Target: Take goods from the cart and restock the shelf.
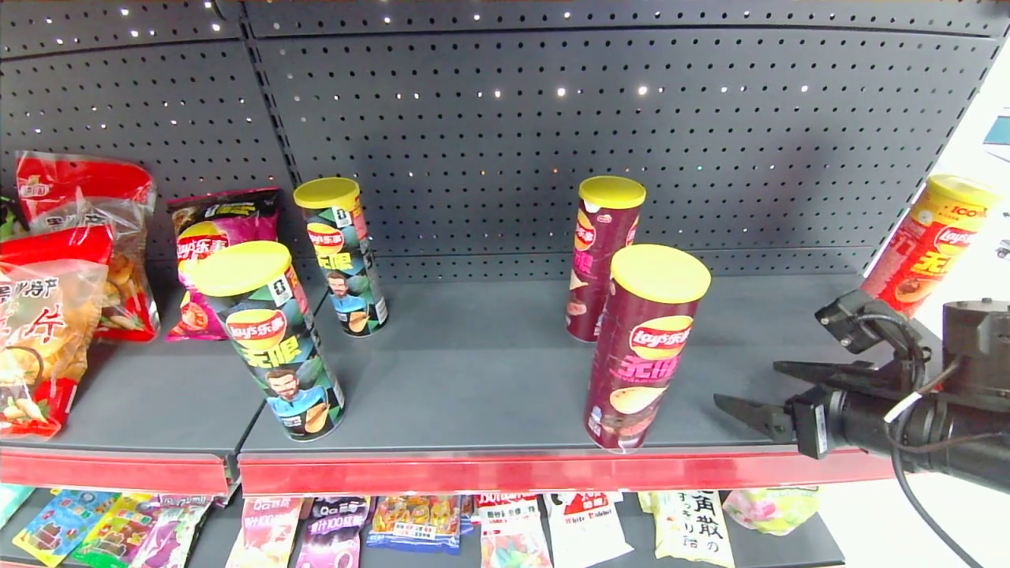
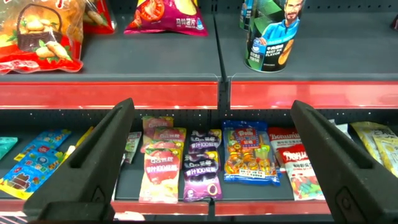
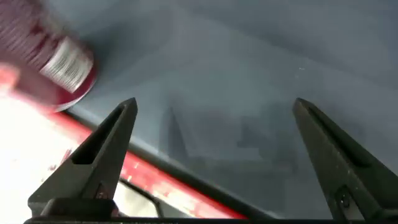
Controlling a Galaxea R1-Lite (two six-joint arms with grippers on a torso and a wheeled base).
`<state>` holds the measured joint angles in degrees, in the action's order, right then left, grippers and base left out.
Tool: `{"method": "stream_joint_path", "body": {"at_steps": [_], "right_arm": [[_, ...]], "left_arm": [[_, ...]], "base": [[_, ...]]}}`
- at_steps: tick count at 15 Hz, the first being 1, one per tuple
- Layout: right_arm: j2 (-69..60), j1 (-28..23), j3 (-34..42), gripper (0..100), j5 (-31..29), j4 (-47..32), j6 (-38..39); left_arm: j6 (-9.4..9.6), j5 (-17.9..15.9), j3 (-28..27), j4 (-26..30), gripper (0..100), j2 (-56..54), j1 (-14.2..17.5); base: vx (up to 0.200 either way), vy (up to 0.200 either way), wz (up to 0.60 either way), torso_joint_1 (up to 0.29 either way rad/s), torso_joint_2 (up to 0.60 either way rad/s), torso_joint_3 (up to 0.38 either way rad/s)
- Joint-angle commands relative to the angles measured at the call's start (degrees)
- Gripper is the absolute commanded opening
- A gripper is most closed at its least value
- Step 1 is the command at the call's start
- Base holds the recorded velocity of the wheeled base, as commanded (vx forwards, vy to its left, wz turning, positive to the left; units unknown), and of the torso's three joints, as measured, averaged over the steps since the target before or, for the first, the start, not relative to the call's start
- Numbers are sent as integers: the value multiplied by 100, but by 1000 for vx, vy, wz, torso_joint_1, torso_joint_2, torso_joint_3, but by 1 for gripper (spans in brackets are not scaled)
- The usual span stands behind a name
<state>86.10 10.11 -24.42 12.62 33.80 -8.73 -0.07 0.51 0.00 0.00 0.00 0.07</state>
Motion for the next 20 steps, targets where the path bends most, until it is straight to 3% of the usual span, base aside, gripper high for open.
{"method": "stream_joint_path", "body": {"at_steps": [1, 7, 20], "right_arm": [[179, 211, -89, 100, -269, 74, 99], [627, 1037, -213, 100, -1227, 100, 776], [935, 1406, -459, 100, -1288, 109, 767]], "left_arm": [[-1, 2, 0, 0, 100, 0, 1], [-1, 2, 0, 0, 100, 0, 1], [-1, 2, 0, 0, 100, 0, 1]], "base": [[0, 0, 0, 0, 0, 0], [0, 0, 0, 0, 0, 0], [0, 0, 0, 0, 0, 0]]}}
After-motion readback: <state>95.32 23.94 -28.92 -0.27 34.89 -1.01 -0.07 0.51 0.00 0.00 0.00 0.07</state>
